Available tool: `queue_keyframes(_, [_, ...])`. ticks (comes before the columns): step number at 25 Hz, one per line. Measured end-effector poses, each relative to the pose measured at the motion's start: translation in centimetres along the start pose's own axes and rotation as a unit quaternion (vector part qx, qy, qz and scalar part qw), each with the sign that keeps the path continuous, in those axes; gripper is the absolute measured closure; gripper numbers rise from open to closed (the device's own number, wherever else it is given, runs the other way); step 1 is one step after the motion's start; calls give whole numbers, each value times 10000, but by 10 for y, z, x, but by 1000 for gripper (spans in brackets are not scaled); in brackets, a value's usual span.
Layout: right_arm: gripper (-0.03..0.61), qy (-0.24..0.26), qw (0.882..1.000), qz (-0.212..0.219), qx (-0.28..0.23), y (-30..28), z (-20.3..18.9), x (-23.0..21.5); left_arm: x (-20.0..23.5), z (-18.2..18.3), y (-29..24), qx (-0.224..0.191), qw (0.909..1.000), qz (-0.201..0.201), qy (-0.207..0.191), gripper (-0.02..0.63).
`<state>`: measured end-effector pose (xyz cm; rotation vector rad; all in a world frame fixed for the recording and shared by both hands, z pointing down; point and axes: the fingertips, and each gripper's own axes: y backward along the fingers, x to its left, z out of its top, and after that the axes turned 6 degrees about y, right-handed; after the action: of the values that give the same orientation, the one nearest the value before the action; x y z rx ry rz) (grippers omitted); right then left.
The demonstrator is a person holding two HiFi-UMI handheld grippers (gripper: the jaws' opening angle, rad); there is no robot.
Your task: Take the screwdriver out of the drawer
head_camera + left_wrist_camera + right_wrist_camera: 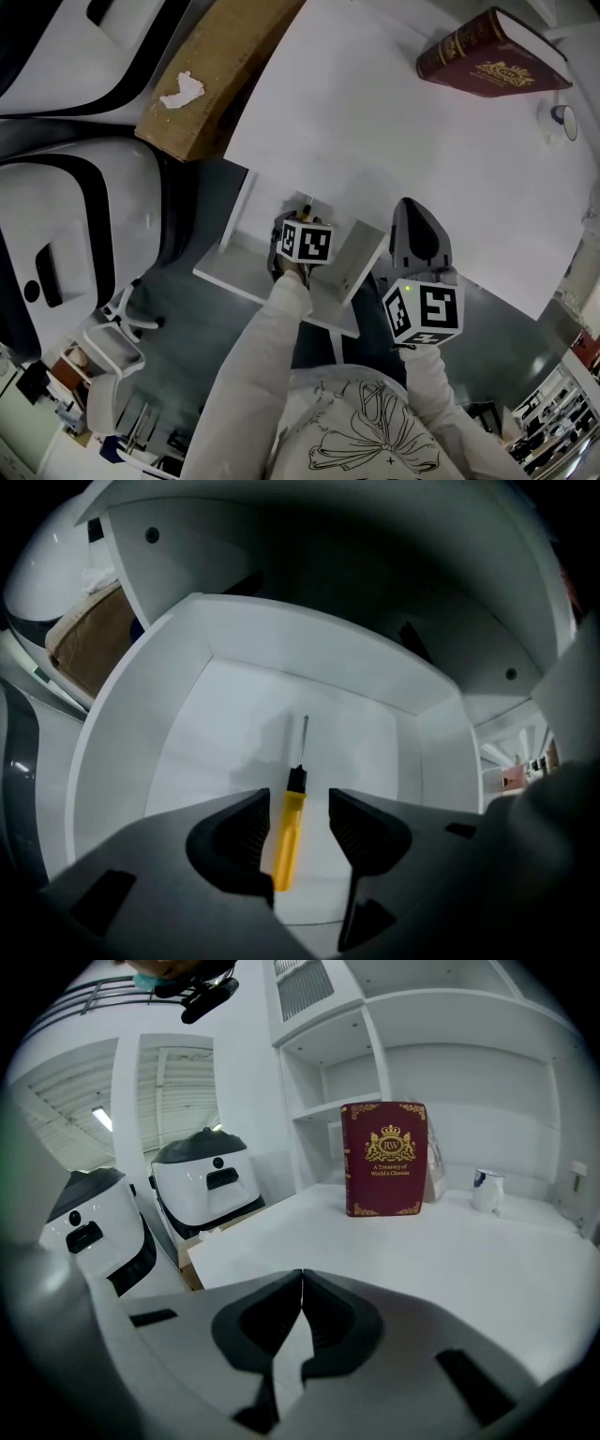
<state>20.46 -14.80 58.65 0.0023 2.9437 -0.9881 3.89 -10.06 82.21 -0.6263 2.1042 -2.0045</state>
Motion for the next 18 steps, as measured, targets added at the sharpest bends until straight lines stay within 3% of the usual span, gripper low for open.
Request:
queue_keyframes(7, [575,-37,10000,28,74,-6,-7,1,0,-6,-12,197,9997,18,-130,423])
queue_keyframes(10, [575,-33,9999,38,87,-8,-8,2,2,-9,-16,257,9994,100,-191,475])
queue_keyframes(18, [575,-20,9999,46,90,-10,-8,3,8,-9,-19,243,9990,277,-272,522])
